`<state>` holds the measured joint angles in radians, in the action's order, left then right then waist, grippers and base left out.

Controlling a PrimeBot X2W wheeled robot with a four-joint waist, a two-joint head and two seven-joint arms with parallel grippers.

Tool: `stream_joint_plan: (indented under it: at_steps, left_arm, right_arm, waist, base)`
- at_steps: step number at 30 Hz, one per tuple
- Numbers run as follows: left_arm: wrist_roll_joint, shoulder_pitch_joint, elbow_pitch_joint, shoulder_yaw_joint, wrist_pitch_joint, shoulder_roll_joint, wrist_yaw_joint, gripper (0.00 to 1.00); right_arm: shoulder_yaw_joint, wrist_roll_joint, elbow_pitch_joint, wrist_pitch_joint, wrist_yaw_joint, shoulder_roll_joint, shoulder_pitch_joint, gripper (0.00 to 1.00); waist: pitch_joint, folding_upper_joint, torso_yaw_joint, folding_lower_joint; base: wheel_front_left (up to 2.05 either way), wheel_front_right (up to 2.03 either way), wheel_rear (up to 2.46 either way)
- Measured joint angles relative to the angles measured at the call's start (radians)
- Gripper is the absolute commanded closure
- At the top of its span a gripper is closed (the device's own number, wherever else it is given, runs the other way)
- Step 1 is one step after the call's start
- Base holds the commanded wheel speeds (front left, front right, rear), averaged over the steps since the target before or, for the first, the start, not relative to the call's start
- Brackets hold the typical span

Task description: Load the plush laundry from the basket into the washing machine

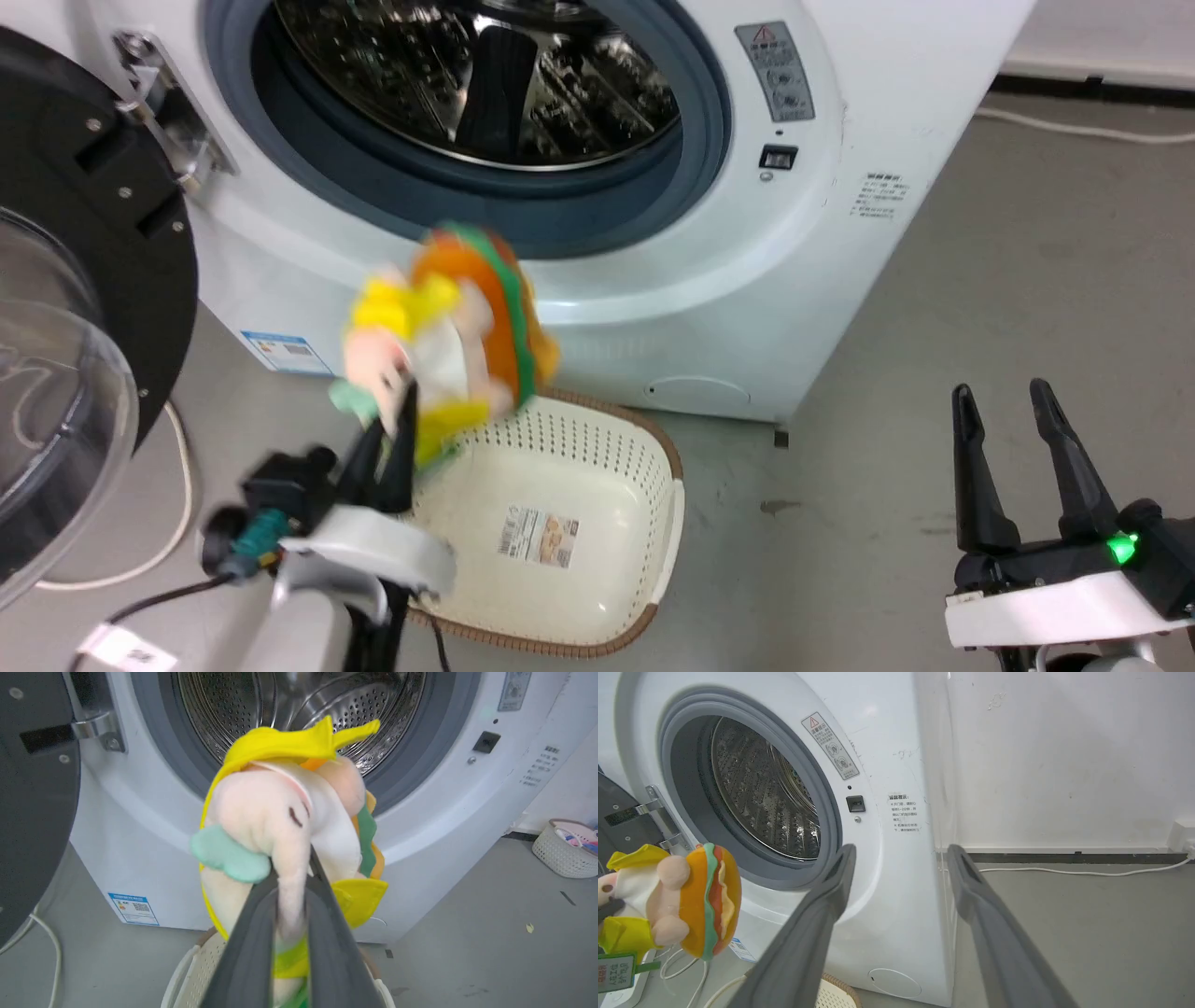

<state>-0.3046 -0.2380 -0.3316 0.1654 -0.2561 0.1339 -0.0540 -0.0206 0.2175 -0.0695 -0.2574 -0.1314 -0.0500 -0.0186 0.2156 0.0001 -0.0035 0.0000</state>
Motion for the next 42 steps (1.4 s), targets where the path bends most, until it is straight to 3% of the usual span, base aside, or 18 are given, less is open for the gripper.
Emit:
stream_joint_plan:
  at_steps: [4, 9, 11, 16, 22, 28, 35, 42]
  left_arm:
    - [0.033, -0.022, 0.137, -0.055, 0.000, -0.013, -0.001, 1.00]
    - [0.048, -0.148, 0.196, -0.100, 0.000, -0.002, -0.007, 1.00]
    - [0.053, -0.222, 0.193, -0.109, 0.007, 0.026, -0.012, 1.00]
    - [0.086, -0.442, 0.171, -0.111, 0.141, 0.127, -0.026, 1.00]
    - [0.123, -0.695, 0.068, -0.077, 0.308, 0.243, -0.054, 1.00]
    - [0.148, -0.935, -0.062, -0.040, 0.407, 0.326, -0.064, 1.00]
    - [0.151, -1.100, -0.237, -0.026, 0.512, 0.361, -0.069, 1.00]
    - [0.152, -1.160, -0.346, -0.009, 0.546, 0.374, -0.069, 1.00]
  right_arm:
    - [0.012, -0.013, -0.009, 0.000, 0.000, 0.000, -0.011, 0.00]
    - [0.035, -0.015, -0.026, 0.000, 0.000, 0.000, -0.066, 0.00]
    - [0.038, -0.014, -0.034, 0.000, 0.000, 0.000, -0.090, 0.00]
    - [0.042, 0.005, -0.042, 0.000, 0.000, 0.000, -0.131, 0.00]
    - [0.058, 0.052, -0.042, 0.000, 0.000, 0.000, -0.193, 0.00]
    - [0.084, 0.092, -0.037, 0.000, 0.000, 0.000, -0.228, 0.00]
    - [0.106, 0.121, -0.033, 0.000, 0.000, 0.000, -0.247, 0.00]
    - [0.109, 0.128, -0.027, 0.000, 0.000, 0.000, -0.256, 0.00]
  waist:
    - [0.047, 0.0000, -0.006, -0.0001]
    - [0.137, 0.0000, -0.027, 0.0000]
    - [0.179, 0.0000, -0.040, 0.0001]
    - [0.291, 0.0000, -0.080, 0.0001]
    - [0.417, 0.0000, -0.147, 0.0003]
    - [0.513, 0.0000, -0.223, 0.0003]
    - [0.589, 0.0000, -0.291, 0.0002]
    - [0.609, 0.0000, -0.307, 0.0001]
  base:
    - [0.00, 0.00, 0.00]
    - [0.00, 0.00, 0.00]
    - [0.00, 0.00, 0.00]
    - [0.00, 0.00, 0.00]
    - [0.00, 0.00, 0.00]
    - [0.00, 0.00, 0.00]
    - [0.00, 0.00, 0.00]
    - [0.00, 0.00, 0.00]
